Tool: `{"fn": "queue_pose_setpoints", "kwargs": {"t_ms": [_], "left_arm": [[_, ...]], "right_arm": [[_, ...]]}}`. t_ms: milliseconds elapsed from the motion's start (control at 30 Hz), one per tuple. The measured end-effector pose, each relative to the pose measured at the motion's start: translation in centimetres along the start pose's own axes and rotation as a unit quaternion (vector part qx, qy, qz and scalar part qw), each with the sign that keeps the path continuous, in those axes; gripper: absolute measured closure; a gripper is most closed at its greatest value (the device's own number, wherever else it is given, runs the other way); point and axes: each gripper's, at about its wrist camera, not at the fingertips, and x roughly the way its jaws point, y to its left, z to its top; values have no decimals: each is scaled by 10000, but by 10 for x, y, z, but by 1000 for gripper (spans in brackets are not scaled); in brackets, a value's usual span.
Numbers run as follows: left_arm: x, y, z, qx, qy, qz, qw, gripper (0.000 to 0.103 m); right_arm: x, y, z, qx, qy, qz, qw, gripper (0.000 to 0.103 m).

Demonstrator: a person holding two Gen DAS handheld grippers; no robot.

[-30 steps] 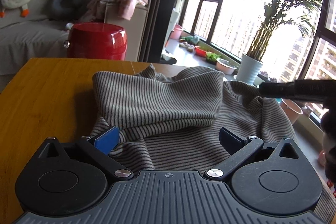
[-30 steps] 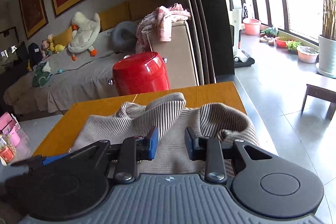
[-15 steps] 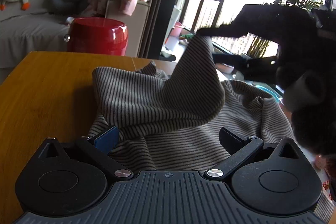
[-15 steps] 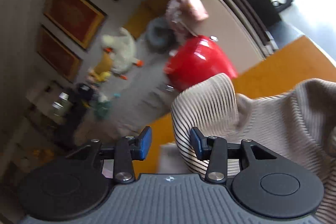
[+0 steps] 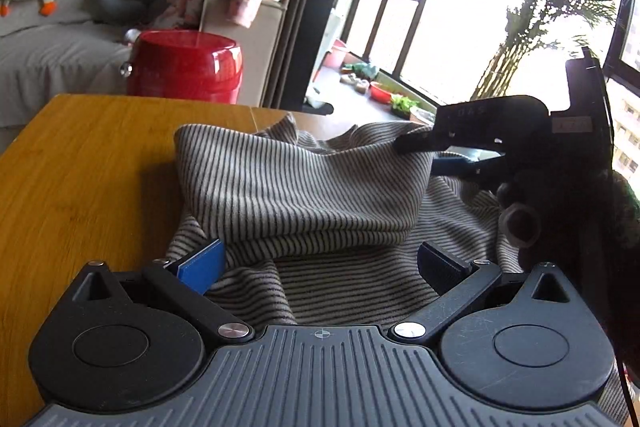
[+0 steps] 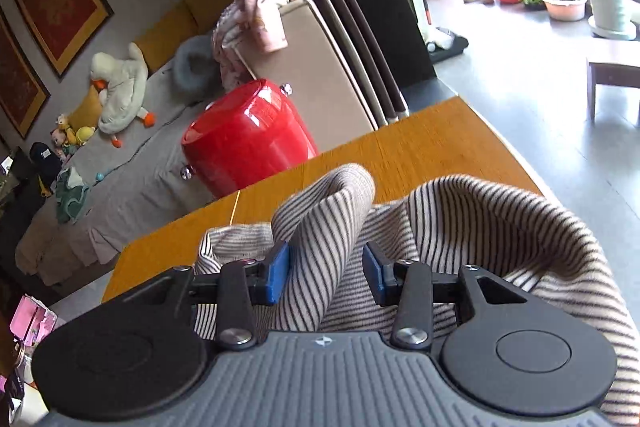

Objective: Fold clothes

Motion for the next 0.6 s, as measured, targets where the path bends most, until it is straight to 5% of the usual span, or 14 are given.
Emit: {"fn": "queue_pose_setpoints", "kwargs": {"t_ms": [67,167,233,400,600], "left_arm": [[0,1,0,-7,-1,-6,10000,0],[0,1,1,-27,-4,-16,10000,0],[-1,2,1,-57,-15,-27,10000,0],[-4,7,2,-214,-161,168,9995,0],[-21,35,17,-425,-930,1408,9847,0]], "right_arm": [[-6,12,-1,6,-42,479,9988,70],[-39,40,12,-270,-631,845,9941,94],[-64,57,25,-441,-1003,973,9892,100],[-108,79,41,-1040,-1472,825,9802,99],[-83,50,22,-1284,-1027,-299,9859,85]]}}
